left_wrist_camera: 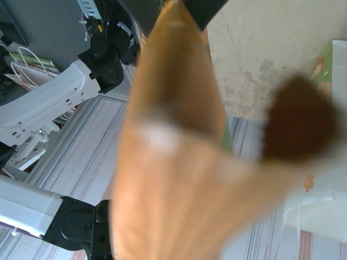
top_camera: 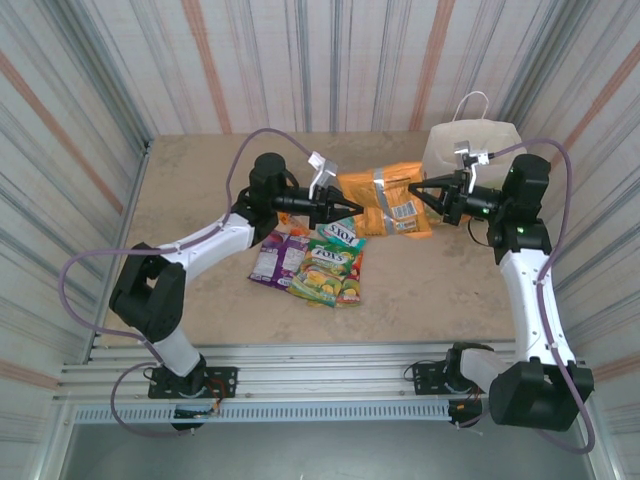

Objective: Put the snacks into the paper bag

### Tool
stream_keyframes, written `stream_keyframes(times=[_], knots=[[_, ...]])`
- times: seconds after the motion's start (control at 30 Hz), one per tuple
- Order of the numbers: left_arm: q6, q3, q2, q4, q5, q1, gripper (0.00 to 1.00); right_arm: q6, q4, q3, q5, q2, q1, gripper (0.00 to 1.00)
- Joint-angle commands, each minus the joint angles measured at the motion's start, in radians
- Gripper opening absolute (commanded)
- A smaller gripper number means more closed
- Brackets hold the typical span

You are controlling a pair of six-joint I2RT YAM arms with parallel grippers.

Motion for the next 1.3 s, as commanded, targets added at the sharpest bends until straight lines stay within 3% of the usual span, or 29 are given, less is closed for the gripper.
stream_keyframes(times=[0.0, 0.1, 0.17, 0.37, 0.43, 0.5, 0.77, 1.0, 1.27], knots=[[0.069, 0.063, -0.046, -0.119, -0.021, -0.005, 0.01, -0.034, -0.008, 0.027, 0.087, -0.049, -0.017, 0.36], [0.084, 0.078, -0.062, -0.156, -0.028, -0.002, 0.0, -0.116, -0.085, 0.028, 0.144, -0.085, -0.02, 0.6], [0.085, 0.083, -0.078, -0.172, -0.088, -0.001, 0.0, -0.173, -0.158, 0.029, 0.215, -0.119, -0.02, 0.7], [0.13, 0.167, -0.088, -0.297, -0.344, -0.005, 0.0, -0.112, -0.191, -0.041, 0.612, -0.247, -0.019, 0.8], [0.128, 0.209, -0.069, -0.298, -0.388, -0.005, 0.0, -0.053, -0.19, -0.066, 0.79, -0.289, -0.02, 0.8], [0.124, 0.256, -0.041, -0.298, -0.424, -0.006, 0.0, -0.028, -0.191, -0.084, 0.878, -0.317, -0.022, 0.79], [0.153, 0.468, 0.1, -0.34, -0.489, -0.025, 0.0, 0.041, -0.309, -0.026, 0.891, -0.255, -0.026, 0.76], [0.165, 0.506, 0.117, -0.373, -0.601, -0.023, 0.0, 0.124, -0.498, 0.191, 0.904, -0.061, -0.013, 0.67], [0.185, 0.489, 0.072, -0.496, -0.711, 0.01, 0.0, 0.021, -0.825, 0.549, 1.171, 0.227, 0.161, 0.64]])
